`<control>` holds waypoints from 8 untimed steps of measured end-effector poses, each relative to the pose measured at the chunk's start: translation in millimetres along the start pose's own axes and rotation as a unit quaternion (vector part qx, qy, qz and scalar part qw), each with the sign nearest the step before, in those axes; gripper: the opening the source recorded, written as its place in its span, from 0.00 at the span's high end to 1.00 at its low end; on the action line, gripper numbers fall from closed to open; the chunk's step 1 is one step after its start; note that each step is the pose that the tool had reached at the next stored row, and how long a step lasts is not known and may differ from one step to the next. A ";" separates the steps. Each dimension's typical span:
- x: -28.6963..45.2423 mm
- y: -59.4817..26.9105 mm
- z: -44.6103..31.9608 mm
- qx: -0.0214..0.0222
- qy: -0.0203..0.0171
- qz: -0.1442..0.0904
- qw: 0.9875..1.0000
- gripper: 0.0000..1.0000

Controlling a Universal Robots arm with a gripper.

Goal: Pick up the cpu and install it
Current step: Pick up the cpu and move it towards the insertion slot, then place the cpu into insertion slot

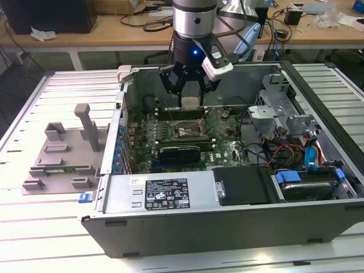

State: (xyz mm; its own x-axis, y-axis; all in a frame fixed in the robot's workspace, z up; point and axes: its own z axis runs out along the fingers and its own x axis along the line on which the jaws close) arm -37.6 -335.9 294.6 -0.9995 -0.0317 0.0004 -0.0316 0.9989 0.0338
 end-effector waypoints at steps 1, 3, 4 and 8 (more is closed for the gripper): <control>-0.1 1.5 2.8 0.000 0.000 -0.001 1.000 0.46; -0.1 2.6 5.7 0.000 0.000 -0.001 1.000 0.46; -0.2 2.6 5.8 0.000 0.000 -0.001 1.000 0.46; -0.1 2.6 6.1 0.000 0.000 -0.001 1.000 0.46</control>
State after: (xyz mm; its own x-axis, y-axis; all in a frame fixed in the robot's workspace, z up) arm -37.5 -333.1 288.6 -0.9994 -0.0332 0.0004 -0.0332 0.9989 0.0337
